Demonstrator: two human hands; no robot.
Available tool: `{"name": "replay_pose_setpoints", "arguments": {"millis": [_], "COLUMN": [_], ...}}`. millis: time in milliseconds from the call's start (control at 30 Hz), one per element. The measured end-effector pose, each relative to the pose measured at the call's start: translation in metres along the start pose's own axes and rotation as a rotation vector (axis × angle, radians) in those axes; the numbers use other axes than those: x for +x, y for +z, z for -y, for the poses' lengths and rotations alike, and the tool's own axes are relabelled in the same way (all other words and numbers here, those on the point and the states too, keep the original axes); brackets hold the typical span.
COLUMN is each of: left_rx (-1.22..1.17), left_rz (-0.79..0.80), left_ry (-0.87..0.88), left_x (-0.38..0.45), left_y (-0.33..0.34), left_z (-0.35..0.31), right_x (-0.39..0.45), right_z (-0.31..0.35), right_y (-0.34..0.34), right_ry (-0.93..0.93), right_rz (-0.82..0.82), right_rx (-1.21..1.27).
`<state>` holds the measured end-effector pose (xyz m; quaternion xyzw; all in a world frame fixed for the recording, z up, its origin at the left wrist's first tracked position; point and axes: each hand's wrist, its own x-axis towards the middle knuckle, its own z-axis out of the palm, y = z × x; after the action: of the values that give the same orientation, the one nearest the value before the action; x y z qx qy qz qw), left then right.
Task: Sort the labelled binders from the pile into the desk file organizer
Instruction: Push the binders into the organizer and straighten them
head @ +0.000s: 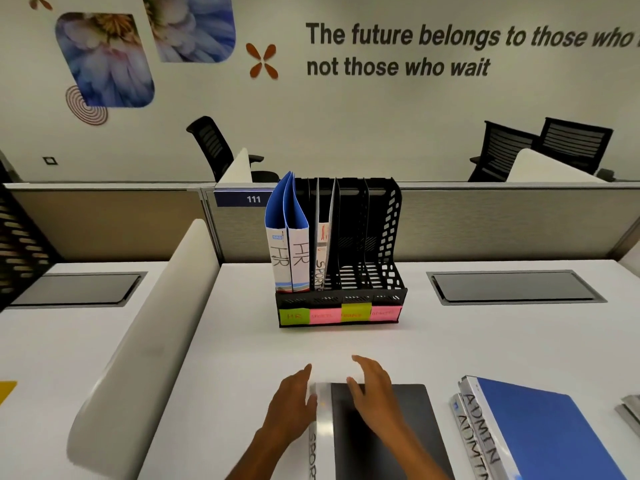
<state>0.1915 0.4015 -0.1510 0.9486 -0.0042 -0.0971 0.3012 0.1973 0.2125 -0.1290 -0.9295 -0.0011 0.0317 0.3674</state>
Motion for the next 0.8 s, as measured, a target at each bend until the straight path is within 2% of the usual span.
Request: {"name": "replay_pose_setpoints", "arguments": {"millis": [367, 467, 633, 700, 800], "left_rx": [-0.072, -0.261, -0.700, -0.904, -1.075], "left_rz": [0.022, 0.030, 0.004, -0.011, 0.002], "left_ry": [-0.019, -0.049, -0.301, -0.369, -0.425], "left_x": [-0.051, -0.057, -0.058, -0.060, -0.063], "left_y": [0.016, 0.020, 0.013, 0.010, 0.007], "left_z": [-0.006, -0.014, -0.029, -0.030, -0.029], "right_x": [-0.078, -0.083, -0.089, -0.094, -0.098], "right_z": [-0.054, -0.057, -0.062, -0.063, -0.063], "right_y": [0.009, 0.011, 0.012, 0.014, 0.015], "right_ry": [0.057, 0.033, 0.015, 0.029, 0.037], "right_rz": [-0.077, -0.073, -0.119, -0.115, -0.101], "right_rx": [-0.118, -0.133, -0.161, -0.161, -0.179]}}
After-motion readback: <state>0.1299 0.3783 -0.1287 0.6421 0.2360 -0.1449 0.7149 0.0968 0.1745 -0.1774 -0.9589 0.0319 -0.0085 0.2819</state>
